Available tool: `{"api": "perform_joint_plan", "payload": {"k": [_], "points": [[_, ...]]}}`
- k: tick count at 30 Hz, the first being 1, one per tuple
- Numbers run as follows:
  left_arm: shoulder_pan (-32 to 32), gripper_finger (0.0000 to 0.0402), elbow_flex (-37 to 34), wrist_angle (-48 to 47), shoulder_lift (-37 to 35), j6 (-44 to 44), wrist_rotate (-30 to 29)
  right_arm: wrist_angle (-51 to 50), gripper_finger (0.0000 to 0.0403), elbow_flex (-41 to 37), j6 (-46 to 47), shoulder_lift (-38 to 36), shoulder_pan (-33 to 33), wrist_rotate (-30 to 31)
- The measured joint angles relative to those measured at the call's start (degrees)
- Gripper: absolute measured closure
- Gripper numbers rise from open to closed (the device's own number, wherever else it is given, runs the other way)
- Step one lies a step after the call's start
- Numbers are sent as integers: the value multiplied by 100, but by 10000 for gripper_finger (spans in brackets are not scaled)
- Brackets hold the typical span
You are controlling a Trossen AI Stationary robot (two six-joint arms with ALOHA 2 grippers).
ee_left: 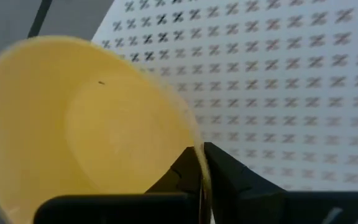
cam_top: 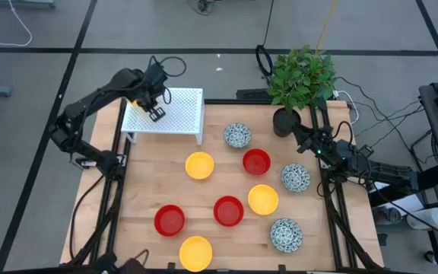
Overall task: Pick & Place Mini bowls
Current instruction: Put the yellow bowl on the shelf
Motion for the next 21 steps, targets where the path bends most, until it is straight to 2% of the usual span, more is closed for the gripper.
{"api": "perform_joint_plan", "payload": {"k": [4,9,16,21], "points": [[272,375,-2,40,10,99,54,-1,238,1,0,0,1,2],[417,394,-2,56,175,100,231,0,238,0,0,0,0,2],[343,380,10,-5,699,23,177,-1,238,-1,0,0,1,2],[251,386,15,-10,746,55,82,0,238,1,0,0,1,2]]}}
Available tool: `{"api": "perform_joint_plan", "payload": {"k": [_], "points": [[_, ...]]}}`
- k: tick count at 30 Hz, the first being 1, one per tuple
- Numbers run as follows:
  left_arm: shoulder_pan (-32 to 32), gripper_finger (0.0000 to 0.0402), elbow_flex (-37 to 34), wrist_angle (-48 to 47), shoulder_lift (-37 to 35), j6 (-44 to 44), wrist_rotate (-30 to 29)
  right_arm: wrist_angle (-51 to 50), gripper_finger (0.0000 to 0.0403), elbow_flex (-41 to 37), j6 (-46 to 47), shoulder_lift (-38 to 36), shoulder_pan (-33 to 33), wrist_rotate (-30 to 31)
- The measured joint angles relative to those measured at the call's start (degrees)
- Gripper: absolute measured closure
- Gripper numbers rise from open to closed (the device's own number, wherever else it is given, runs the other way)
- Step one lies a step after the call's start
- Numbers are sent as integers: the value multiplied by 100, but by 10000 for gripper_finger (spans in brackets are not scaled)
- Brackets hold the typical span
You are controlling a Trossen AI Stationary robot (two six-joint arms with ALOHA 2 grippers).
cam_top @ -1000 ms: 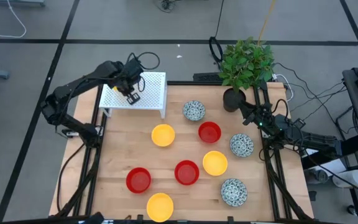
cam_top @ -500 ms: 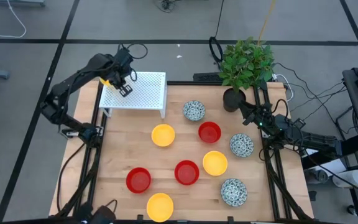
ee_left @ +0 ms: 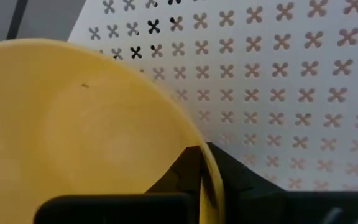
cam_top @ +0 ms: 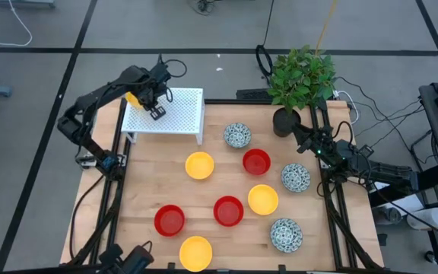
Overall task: Pick & Place Mini bowls
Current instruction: Put the yellow bowl on the shelf
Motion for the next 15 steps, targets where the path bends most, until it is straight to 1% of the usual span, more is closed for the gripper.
{"api": "perform_joint_plan", "payload": {"k": [3,6,9,15], "points": [[-7,394,-13,-14,-68,-24,35,1,238,0,0,0,-2,0],[-7,389,-23,-32,-136,-103,114,3,238,0,0,0,0,0],[-8,365,-29,-61,-189,-186,168,2,238,-2,0,0,-2,0],[-43,302,-29,-250,-245,-192,168,-2,238,-1,0,0,-2,0]]}}
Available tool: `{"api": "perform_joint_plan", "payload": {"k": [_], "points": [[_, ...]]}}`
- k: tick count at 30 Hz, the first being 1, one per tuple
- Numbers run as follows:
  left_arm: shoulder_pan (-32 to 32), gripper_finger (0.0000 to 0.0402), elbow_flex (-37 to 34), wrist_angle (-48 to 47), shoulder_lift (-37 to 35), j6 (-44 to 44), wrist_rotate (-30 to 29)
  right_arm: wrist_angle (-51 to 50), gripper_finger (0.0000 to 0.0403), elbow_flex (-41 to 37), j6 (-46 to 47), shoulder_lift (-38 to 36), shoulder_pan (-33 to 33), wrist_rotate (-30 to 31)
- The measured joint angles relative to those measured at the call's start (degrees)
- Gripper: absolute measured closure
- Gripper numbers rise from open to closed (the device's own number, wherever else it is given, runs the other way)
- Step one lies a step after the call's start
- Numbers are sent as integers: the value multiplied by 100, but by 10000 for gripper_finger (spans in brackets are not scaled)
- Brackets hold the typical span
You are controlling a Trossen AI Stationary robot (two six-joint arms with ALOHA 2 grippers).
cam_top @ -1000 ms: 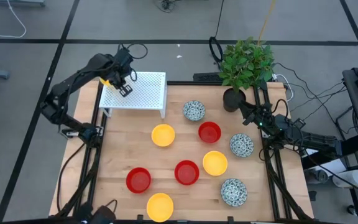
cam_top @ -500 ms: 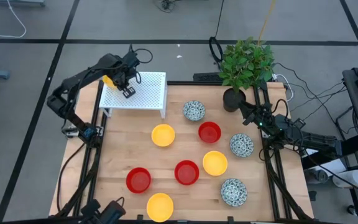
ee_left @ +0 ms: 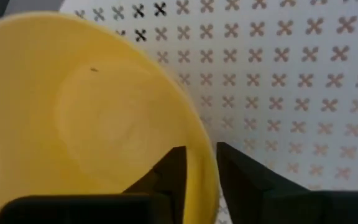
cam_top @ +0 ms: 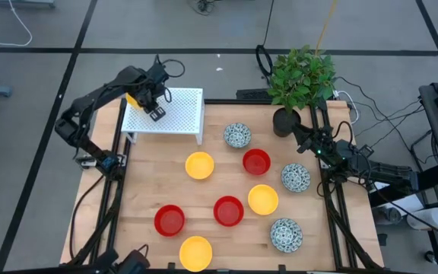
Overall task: Pick & Place Mini bowls
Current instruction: Put the yellow bowl on the shelf, then stack the yellow bowl on the yellow bowl on the shelf
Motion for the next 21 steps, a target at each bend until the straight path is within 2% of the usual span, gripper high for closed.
{"api": "perform_joint_plan", "payload": {"k": [9,21], "points": [[-186,246,0,-248,-106,10,-12,3,238,1,0,0,-1,0],[-500,236,4,-391,-781,-57,-26,1,238,-1,0,0,1,0]]}}
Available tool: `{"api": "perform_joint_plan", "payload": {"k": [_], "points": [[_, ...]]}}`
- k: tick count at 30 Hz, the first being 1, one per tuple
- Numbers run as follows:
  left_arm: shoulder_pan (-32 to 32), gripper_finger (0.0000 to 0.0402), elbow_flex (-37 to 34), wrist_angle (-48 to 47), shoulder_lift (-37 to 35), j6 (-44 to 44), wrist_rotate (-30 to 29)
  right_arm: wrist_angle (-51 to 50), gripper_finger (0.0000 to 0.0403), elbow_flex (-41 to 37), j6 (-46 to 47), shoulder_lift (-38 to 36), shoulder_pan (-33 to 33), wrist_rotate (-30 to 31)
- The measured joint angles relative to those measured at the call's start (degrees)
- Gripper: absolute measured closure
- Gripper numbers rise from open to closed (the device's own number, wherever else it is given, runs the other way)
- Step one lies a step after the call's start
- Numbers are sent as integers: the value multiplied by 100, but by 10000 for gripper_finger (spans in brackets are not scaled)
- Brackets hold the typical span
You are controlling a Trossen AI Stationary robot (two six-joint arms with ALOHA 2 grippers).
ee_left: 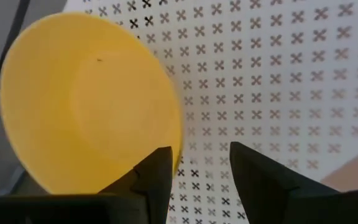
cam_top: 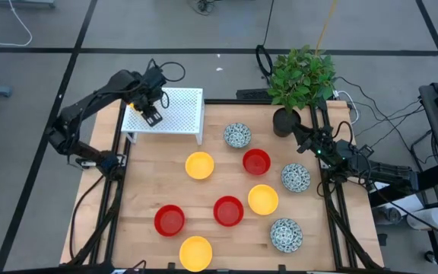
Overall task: Pick & Place Mini bowls
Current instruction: Stack the yellow bowl on the yellow bowl on the shelf
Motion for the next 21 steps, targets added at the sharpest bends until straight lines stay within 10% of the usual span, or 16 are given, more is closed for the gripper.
{"api": "perform_joint_plan", "payload": {"k": [15,21], "points": [[-340,199,398,67,-566,-458,-7,2,238,2,0,0,0,0],[-796,174,1146,378,-570,-844,1035,2,238,2,0,0,0,0]]}}
